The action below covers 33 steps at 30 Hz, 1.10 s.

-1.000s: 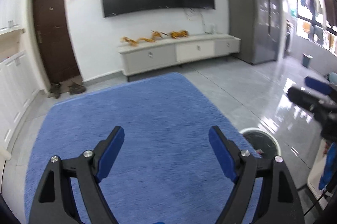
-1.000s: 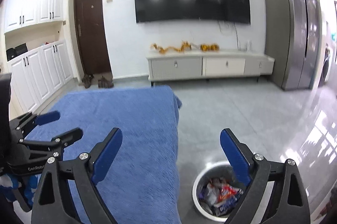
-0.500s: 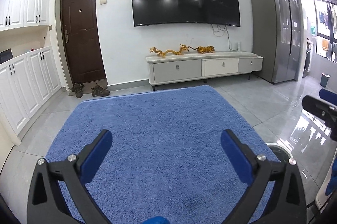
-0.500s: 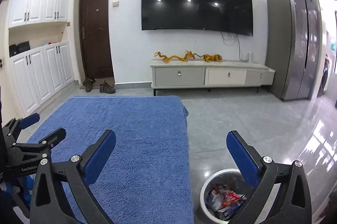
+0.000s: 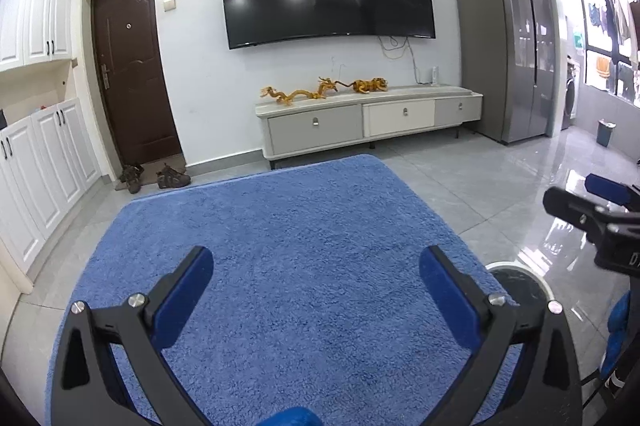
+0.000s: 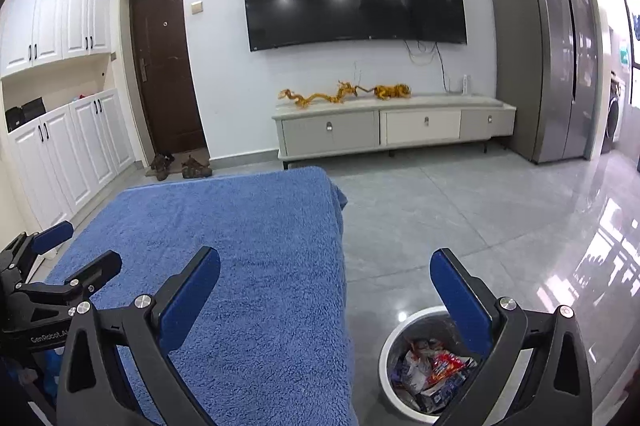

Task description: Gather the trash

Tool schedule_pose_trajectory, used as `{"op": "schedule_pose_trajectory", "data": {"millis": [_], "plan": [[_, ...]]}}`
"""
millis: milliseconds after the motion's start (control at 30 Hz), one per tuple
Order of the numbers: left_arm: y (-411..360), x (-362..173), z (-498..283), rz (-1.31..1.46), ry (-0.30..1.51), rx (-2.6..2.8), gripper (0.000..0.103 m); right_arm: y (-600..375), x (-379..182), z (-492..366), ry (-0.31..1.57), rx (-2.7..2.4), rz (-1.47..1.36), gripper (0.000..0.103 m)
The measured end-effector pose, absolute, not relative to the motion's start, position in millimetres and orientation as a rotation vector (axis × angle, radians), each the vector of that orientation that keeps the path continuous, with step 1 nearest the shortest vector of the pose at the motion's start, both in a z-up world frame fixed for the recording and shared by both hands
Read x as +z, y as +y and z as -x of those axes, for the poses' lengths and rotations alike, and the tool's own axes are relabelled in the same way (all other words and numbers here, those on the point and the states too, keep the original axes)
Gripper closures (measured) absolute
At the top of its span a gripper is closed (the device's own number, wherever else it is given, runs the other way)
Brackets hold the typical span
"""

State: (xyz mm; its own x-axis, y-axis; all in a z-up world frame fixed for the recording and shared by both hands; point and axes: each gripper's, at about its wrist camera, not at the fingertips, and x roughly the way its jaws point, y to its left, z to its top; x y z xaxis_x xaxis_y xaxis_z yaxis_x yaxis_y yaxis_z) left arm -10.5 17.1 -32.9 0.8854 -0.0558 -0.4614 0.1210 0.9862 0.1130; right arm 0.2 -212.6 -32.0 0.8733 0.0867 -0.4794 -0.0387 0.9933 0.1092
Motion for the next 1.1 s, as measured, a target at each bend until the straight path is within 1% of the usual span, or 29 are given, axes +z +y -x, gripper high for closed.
{"op": "schedule_pose_trajectory", "data": {"millis": [433, 1100], "plan": [[22, -39, 5, -0.137, 0.504, -0.068, 0.0, -205, -49, -10, 0.601, 0.031, -0.061, 0.0], [26, -40, 3, -0.132, 0.51, -0.069, 0.0, -206, -47, -14, 0.603, 0.015, -0.061, 0.0]]}}
